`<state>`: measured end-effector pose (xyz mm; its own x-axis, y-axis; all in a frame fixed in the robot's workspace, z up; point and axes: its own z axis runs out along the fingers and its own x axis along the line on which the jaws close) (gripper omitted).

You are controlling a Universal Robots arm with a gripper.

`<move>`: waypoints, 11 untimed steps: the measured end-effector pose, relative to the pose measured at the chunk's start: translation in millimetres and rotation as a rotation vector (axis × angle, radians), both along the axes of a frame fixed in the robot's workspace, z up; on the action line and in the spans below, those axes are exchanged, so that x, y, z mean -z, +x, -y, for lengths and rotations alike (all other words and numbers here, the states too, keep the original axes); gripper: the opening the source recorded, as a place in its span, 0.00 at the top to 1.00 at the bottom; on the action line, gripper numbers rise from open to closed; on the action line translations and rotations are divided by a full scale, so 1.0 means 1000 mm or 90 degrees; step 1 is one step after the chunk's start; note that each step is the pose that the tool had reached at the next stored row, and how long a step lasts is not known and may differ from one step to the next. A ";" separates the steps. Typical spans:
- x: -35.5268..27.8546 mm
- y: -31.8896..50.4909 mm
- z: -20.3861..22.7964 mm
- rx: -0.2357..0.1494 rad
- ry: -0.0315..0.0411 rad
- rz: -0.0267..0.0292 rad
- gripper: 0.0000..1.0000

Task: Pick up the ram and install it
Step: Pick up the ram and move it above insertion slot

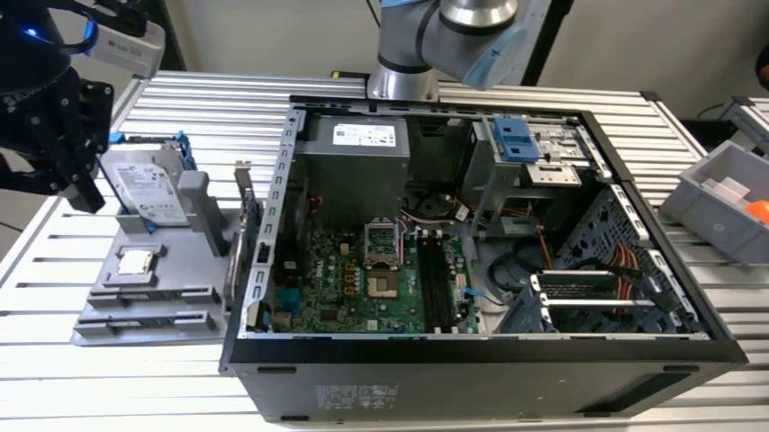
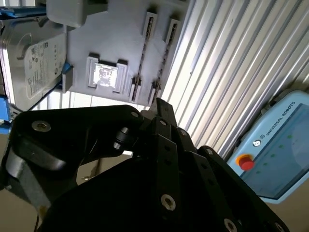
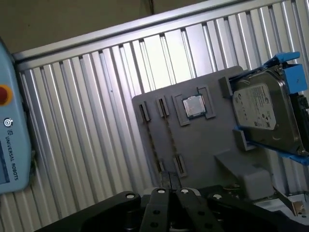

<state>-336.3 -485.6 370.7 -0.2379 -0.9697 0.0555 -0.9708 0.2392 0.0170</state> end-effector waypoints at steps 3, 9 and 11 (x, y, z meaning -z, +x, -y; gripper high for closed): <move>0.0000 0.0000 -0.0002 -0.021 -0.0020 0.0000 1.00; 0.0000 0.0000 -0.0004 -0.065 -0.0050 0.0000 1.00; -0.0001 0.0000 -0.0004 -0.080 -0.0057 0.0000 1.00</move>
<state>-336.3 -485.1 370.7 -0.1140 -0.9914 0.0644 -0.9932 0.1152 0.0154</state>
